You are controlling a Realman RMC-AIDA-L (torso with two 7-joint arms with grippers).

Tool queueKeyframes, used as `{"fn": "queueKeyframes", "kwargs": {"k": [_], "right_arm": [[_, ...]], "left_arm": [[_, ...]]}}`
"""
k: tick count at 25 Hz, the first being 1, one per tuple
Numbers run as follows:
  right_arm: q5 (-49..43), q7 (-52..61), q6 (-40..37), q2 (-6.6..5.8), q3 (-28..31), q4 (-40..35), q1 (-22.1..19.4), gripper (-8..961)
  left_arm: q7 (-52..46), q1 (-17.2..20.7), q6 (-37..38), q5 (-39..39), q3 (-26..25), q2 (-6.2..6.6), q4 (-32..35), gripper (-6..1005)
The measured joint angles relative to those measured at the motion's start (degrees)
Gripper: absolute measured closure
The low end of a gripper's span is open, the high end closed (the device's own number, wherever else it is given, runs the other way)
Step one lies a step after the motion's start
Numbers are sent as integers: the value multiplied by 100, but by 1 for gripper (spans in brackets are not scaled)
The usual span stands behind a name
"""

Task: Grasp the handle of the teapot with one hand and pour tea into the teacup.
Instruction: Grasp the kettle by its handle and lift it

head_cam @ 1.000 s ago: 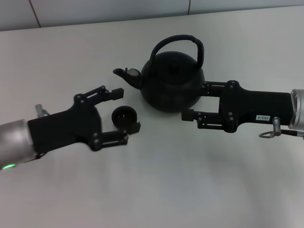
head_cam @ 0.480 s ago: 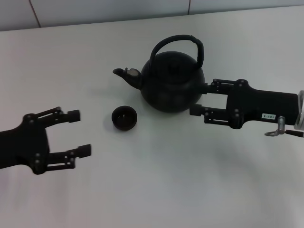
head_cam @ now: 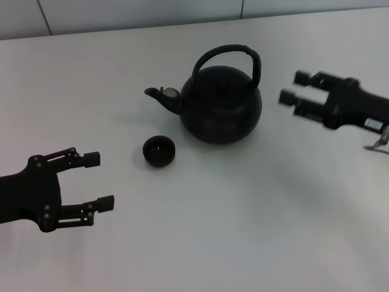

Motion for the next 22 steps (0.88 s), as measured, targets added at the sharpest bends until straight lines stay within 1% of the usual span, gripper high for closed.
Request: {"fn": "queueKeyframes", "kwargs": {"k": [3, 6, 8, 12, 13, 18, 22], "right_arm": [[619, 21, 364, -11, 31, 264, -60, 302], [723, 14, 539, -7, 26, 336, -60, 303], [719, -10, 793, -4, -50, 485, 58, 303], [703, -16, 1038, -6, -170, 640, 203, 303], [703, -17, 1202, -12, -279, 695, 294, 303], [702, -20, 1488, -14, -551, 787, 465, 302], [702, -21, 1632, -16, -568, 891, 567, 302]], "left_arm": [[-2, 3, -18, 11, -6, -7, 12, 147], [-3, 4, -30, 11, -9, -9, 17, 147], [-5, 4, -30, 11, -10, -9, 35, 147], [-6, 4, -34, 11, -12, -13, 65, 147], [-6, 4, -34, 11, -13, -14, 70, 147], [-9, 2, -44, 11, -12, -30, 89, 147], [-9, 2, -52, 11, -12, -38, 89, 147]]}}
